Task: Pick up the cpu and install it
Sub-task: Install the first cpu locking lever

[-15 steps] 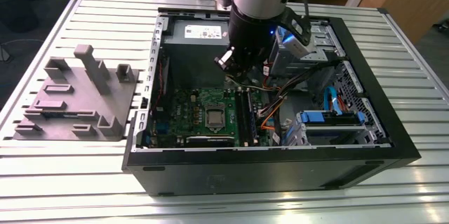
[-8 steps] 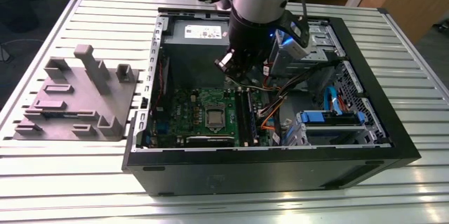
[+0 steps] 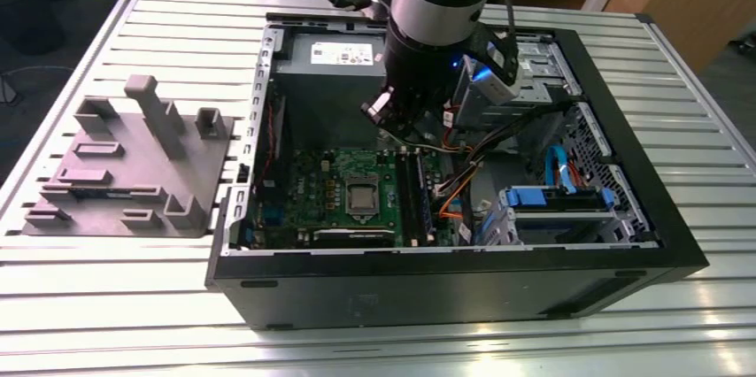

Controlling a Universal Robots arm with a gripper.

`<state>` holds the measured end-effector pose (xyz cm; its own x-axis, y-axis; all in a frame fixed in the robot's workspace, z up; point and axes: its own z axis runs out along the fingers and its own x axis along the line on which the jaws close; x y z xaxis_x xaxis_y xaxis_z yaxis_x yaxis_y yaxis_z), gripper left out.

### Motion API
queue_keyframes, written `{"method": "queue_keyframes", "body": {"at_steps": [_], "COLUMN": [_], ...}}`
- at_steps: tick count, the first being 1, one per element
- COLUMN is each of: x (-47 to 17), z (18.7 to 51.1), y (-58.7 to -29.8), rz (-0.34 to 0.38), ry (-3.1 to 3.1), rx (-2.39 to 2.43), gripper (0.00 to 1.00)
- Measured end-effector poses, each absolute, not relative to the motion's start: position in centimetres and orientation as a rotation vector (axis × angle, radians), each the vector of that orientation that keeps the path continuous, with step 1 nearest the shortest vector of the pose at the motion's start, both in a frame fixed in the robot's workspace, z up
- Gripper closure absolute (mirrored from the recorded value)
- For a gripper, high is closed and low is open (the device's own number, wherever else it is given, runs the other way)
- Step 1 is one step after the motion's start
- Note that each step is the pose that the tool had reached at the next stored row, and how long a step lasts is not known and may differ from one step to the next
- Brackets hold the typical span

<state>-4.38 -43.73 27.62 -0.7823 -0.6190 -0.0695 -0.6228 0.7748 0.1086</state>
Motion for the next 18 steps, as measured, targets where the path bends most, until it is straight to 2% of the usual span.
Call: {"method": "queue_keyframes", "body": {"at_steps": [5,9,18], "x": [-4.4,-4.4,-4.4], "z": [27.6,27.3,25.7], "y": [-43.7,-43.8,-43.8], "rz": [0.199,0.253,0.255], "ry": [2.93,2.914,2.914], "rx": [-1.026,-1.021,-1.021], "gripper": [0.9,0.9,0.9]}}
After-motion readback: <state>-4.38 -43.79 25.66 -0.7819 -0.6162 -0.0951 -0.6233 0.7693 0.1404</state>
